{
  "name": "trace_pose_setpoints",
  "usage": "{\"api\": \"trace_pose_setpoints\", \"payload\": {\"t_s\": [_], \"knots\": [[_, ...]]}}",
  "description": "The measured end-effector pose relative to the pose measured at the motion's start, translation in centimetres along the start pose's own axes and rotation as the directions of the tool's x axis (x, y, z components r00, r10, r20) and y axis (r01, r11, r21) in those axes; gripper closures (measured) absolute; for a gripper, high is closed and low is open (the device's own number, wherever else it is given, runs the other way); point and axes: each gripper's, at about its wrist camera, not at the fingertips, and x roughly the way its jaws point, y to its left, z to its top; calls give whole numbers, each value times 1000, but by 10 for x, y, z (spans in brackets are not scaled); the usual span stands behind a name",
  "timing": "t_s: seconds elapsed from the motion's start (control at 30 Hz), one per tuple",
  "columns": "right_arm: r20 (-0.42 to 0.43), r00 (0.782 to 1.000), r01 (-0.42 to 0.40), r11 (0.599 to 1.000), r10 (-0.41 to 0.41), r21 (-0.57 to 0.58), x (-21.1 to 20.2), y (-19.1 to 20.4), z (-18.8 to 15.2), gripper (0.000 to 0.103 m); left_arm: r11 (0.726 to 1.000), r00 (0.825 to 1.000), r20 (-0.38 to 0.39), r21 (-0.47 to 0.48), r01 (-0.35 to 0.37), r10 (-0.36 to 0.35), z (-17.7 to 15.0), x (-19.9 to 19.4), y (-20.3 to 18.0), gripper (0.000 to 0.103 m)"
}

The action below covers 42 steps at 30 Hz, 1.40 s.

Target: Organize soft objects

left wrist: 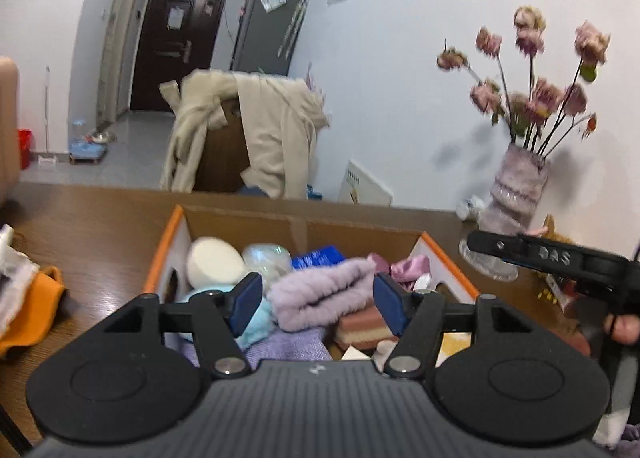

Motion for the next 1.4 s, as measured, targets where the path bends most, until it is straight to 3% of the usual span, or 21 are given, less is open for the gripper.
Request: {"api": "trace_pose_setpoints", "payload": {"t_s": [0.13,0.2,0.23,0.33,0.4,0.5,0.57,0.77,0.93,1.07,1.3,1.4], "knots": [[19,1000,4,996,-3,-91,-44,22,1,30,999,998,56,39,0,-2,5,-40,-4,36],[31,1000,5,995,-2,-97,-69,29,-2,28,995,997,82,95,-3,-5,3,-54,-8,24],[41,999,6,995,-2,-95,-80,32,-5,26,992,994,105,125,-20,7,-1,-61,-11,23],[95,995,5,996,3,-87,-111,37,-25,21,977,977,204,191,-99,59,-19,-80,-15,14],[135,991,8,996,4,-87,-129,39,-45,18,975,959,276,187,-124,69,-34,-94,-15,1],[258,966,24,993,6,-115,-153,45,-80,0,982,933,356,146,-116,57,-57,-110,-11,0],[318,948,78,986,-28,-145,-165,52,-100,0,983,924,380,150,-109,44,-71,-117,-9,0],[300,953,77,987,-31,-143,-184,58,-118,0,990,926,375,111,-84,37,-86,-137,-9,0],[323,945,90,986,-40,-142,-199,62,-118,0,989,926,375,121,-83,31,-91,-151,-14,0],[304,951,93,987,-51,-128,-212,63,-132,0,989,935,354,129,-79,29,-102,-165,-19,0],[249,967,90,985,-51,-146,-258,73,-191,0,988,961,273,137,-75,35,-166,-208,-31,0],[260,964,97,984,-56,-148,-284,81,-220,0,989,957,289,131,-76,35,-199,-240,-33,0]]}}
